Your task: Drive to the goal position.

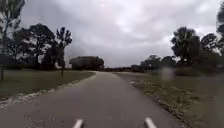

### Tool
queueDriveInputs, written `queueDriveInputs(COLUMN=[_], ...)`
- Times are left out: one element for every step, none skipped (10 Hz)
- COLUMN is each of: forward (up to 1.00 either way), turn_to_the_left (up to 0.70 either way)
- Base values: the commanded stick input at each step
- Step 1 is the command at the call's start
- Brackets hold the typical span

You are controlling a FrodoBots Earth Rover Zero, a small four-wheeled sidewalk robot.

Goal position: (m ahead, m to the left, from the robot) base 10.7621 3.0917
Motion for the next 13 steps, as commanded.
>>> queueDriveInputs(forward=[0.84, 0.84, 0.84, 0.84, 0.84, 0.84, 0.84, 0.84, 0.84, 0.84, 0.84, 0.84, 0.84], turn_to_the_left=[0.03, 0.03, 0.03, 0.03, 0.03, 0.03, 0.03, 0.03, 0.03, 0.03, 0.03, 0.03, 0.03])
